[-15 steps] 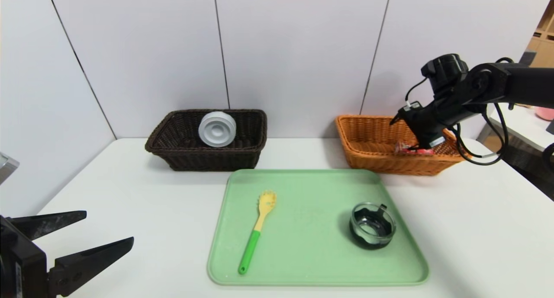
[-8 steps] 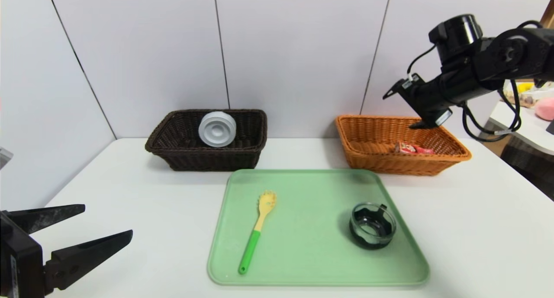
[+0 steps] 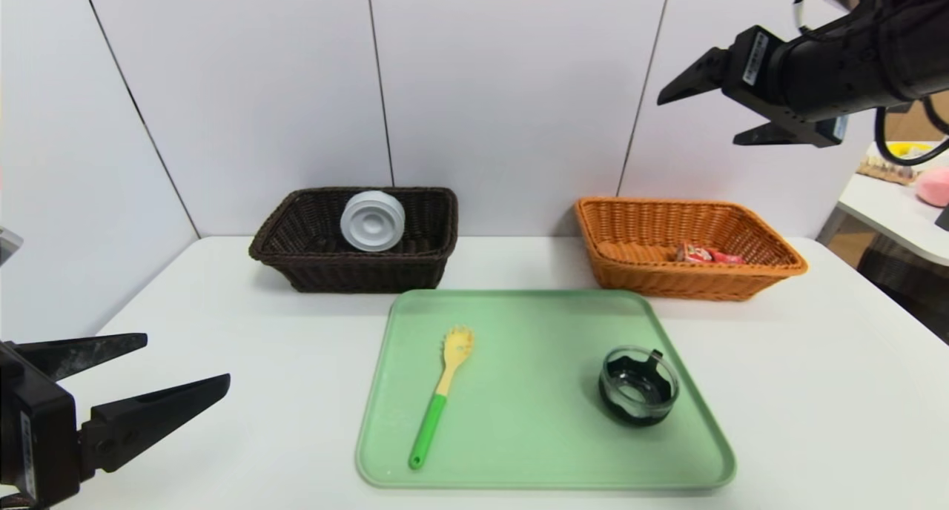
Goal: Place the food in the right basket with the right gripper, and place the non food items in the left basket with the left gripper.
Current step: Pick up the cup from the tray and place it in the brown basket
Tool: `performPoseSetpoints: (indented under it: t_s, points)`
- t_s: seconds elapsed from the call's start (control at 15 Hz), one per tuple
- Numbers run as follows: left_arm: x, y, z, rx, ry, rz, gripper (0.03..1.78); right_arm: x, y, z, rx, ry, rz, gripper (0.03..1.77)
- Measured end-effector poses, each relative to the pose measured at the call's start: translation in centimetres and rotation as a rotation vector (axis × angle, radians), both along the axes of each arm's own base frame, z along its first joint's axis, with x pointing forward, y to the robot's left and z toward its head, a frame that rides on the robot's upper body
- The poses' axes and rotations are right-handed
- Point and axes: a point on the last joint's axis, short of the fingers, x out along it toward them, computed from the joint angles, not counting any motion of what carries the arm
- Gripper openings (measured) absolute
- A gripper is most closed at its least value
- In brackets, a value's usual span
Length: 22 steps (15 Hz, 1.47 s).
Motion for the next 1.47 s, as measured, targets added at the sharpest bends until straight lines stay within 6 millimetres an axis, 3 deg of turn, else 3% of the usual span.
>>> performPoseSetpoints:
  t_s: [0.27,0.53,0.73,0.87,1.13,1.47]
  points:
    - [0.0,0.0,0.1,0.011,-0.007,0.012,1.69,-4.2,-1.3,0.5,-0.265,0.037,0.142,1.67]
    - [-0.2,0.1,0.5,0.014,-0.006,0.013,1.69,-5.6,-1.8,0.0,-0.393,0.036,0.223,1.69]
    - [-0.7,0.3,1.2,0.030,0.018,-0.003,1.69,-6.7,-2.1,-2.1,-0.453,0.117,0.265,1.69]
    - [-0.7,0.2,1.8,0.031,0.026,-0.019,1.69,-8.5,-2.7,-3.6,-0.514,0.166,0.278,1.69]
    - [0.0,-0.3,1.9,0.036,0.040,-0.030,1.69,-12.0,-5.8,-4.4,-0.537,0.195,0.143,1.69]
    - [0.9,1.1,1.7,0.075,0.041,0.111,1.69,-15.2,-9.2,-5.7,-0.502,0.168,-0.068,1.69]
